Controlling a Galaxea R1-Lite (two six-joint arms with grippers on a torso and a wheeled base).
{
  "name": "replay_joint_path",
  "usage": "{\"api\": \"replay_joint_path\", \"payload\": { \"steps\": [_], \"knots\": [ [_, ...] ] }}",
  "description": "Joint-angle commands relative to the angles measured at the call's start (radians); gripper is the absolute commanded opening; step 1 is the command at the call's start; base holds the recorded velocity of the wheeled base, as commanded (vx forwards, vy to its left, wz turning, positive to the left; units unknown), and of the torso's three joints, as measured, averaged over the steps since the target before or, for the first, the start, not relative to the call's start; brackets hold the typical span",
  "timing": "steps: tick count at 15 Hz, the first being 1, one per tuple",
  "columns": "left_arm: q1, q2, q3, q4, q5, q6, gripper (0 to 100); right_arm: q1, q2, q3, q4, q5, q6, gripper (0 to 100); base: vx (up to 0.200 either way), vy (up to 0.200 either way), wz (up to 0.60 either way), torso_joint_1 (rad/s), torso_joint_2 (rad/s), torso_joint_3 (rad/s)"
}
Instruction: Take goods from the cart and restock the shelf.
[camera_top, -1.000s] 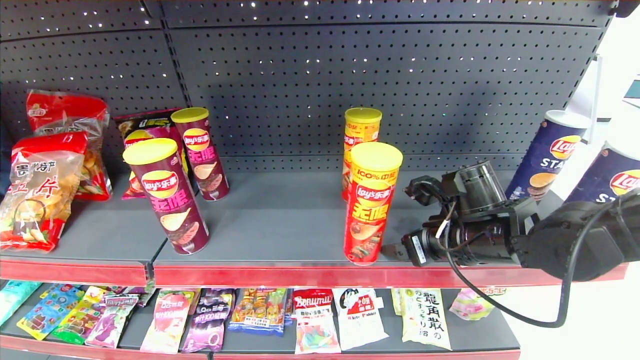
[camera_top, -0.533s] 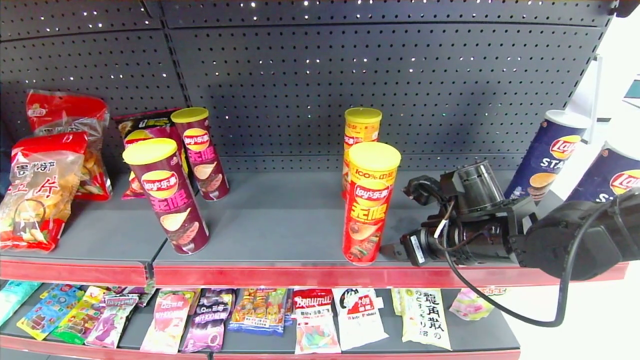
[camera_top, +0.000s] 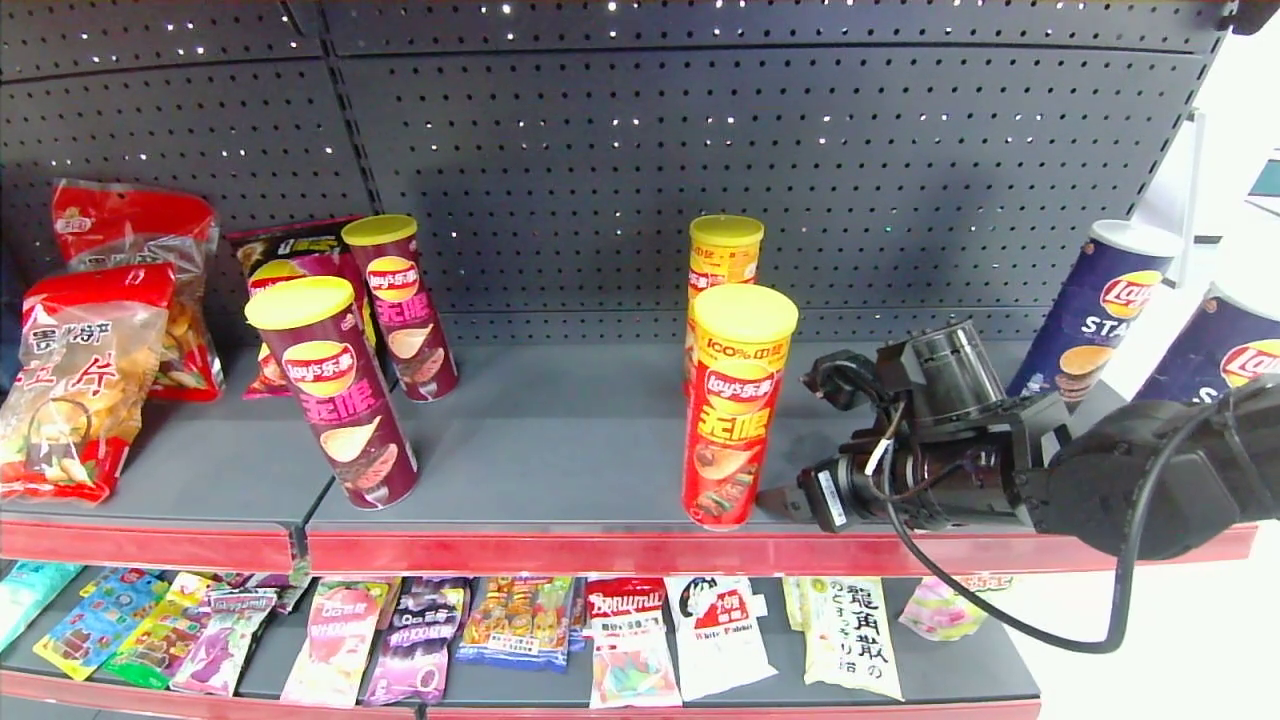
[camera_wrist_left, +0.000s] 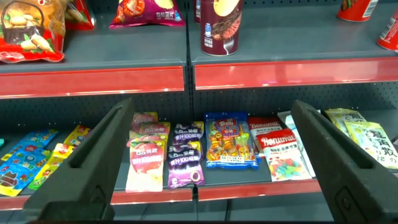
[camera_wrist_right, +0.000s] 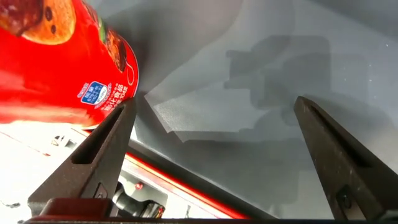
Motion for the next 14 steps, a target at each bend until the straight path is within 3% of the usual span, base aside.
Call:
{"api": "replay_joint_path", "payload": {
  "steps": [1, 14],
  "knots": [
    [0.000, 0.001, 0.000, 0.000, 0.000, 0.001, 100, 0.010, -0.001, 0.000, -0.001, 0.000, 0.000, 100, 0.000, 0.000, 0.00, 0.000, 0.00, 0.000],
    [0.000, 0.001, 0.000, 0.000, 0.000, 0.001, 100, 0.024, 0.005, -0.014, -0.001, 0.000, -0.005, 100, 0.000, 0.000, 0.00, 0.000, 0.00, 0.000]
  ]
}}
